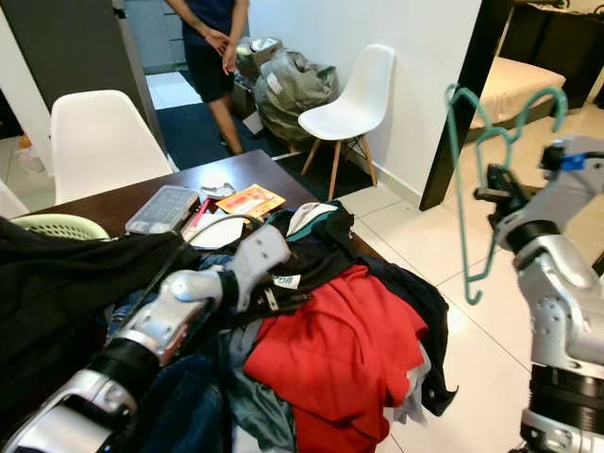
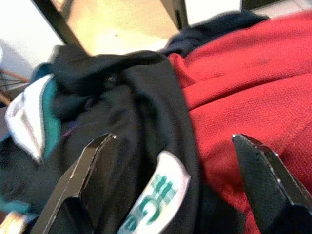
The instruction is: Hang hanger
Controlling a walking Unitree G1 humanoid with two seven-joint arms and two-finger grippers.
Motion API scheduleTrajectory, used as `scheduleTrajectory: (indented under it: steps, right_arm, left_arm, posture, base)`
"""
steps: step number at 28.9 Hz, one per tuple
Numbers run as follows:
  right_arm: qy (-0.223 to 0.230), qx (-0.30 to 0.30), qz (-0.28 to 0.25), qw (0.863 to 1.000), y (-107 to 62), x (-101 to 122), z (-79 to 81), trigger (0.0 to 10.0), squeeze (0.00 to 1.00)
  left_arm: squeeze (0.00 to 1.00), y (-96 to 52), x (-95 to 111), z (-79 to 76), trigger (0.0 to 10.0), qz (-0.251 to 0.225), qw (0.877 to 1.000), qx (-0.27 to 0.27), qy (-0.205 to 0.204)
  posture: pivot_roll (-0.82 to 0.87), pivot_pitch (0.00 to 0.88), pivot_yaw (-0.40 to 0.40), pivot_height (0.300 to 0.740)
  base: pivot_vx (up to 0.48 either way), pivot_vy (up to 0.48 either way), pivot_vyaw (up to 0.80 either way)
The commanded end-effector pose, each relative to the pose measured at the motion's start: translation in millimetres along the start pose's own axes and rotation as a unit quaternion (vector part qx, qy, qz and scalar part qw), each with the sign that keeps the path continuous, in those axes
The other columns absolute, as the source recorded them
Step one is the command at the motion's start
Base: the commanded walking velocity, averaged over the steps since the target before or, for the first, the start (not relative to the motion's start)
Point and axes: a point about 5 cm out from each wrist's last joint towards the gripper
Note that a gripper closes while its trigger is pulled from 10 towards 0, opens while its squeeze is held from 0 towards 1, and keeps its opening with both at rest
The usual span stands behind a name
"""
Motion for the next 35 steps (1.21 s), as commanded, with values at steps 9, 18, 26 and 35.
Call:
scheduleTrajectory:
  steps: [9,18,26,35]
  right_arm:
    - [-0.003,-0.005,-0.005,1.0,-3.7,8.9,-0.3,10.0,0.0]
    - [0.002,-0.006,-0.004,1.0,-2.7,7.6,1.9,10.0,0.0]
    - [0.021,-0.005,-0.006,1.0,1.8,1.1,5.1,10.0,0.0]
    - [0.042,0.01,0.002,0.999,11.8,-10.1,13.9,10.0,0.0]
  left_arm:
    - [0.0,-1.2,-21.0,-0.8,0.0,0.073,0.996,0.0,0.053]
    - [0.0,-12.2,-13.0,35.2,0.0,0.083,0.988,0.077,0.106]
    - [0.0,-80.8,64.5,142.3,0.0,-0.011,0.918,0.349,0.189]
    - [0.0,-224.7,142.8,199.6,0.0,-0.038,0.745,0.598,0.293]
  posture:
    - [-0.25,0.0,-0.013,0.74]
    - [-0.22,0.0,-0.013,0.74]
    - [-0.16,0.0,-0.023,0.74]
    - [-0.08,0.0,-0.052,0.74]
  base:
    - [0.0,0.0,0.0]
    - [0.0,0.0,0.0]
    - [0.0,0.0,0.0]
    - [0.0,0.0,0.0]
Point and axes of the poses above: a point about 5 cm out from each wrist's last joint towards the gripper, its own y axis pointing out of the wrist towards the gripper, its own x axis along the axis of the wrist's last joint, z = x × y, and after that the axes turned 10 degrees about y, right-handed
